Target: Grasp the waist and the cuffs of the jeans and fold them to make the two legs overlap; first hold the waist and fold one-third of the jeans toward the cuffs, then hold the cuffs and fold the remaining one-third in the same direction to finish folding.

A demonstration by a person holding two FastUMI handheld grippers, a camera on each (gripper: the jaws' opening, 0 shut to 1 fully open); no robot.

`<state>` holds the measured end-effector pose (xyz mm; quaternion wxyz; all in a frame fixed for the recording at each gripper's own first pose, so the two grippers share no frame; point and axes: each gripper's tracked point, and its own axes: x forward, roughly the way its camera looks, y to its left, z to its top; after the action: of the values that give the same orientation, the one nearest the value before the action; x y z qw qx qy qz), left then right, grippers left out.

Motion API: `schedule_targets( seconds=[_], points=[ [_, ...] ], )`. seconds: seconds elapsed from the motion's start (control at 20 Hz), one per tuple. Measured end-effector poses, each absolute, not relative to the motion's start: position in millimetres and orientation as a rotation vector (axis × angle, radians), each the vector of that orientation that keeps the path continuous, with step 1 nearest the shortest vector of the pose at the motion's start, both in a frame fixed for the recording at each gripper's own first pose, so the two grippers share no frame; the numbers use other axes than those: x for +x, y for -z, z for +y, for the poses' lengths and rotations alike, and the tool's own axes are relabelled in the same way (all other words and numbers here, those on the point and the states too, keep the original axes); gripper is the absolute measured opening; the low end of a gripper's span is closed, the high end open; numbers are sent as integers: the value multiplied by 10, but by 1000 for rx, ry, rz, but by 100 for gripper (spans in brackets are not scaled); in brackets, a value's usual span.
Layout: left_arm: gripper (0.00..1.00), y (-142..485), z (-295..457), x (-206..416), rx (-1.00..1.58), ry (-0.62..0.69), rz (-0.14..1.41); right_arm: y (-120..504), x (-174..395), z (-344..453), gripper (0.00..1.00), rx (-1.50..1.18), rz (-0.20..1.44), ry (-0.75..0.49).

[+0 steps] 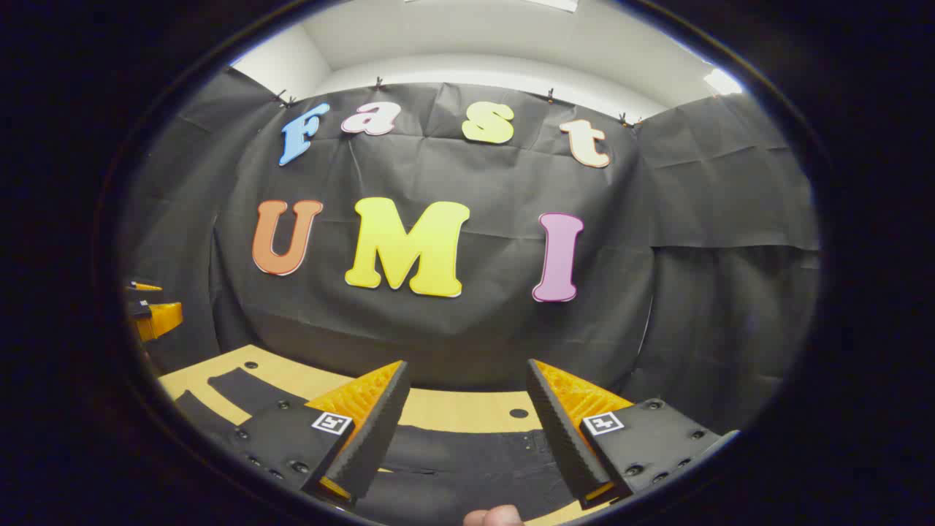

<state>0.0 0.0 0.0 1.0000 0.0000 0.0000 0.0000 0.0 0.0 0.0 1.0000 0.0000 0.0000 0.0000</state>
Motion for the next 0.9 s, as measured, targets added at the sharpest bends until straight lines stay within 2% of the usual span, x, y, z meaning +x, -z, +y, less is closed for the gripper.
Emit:
schedule_targets(
  seconds=[0.55, 0.65, 0.9],
  points=[
    [100, -100, 149, -38, 17, -45, -9, -11, 10, 60, 98, -31, -24, -14],
    [98, -118, 163, -32, 17, -52, -17, -45, 40, 81, 99, -33, -26, -24],
    [98, -72, 272, -83, 2, -81, -7, 92, 82, -151, 98, -17, 13, 8]
  ],
)
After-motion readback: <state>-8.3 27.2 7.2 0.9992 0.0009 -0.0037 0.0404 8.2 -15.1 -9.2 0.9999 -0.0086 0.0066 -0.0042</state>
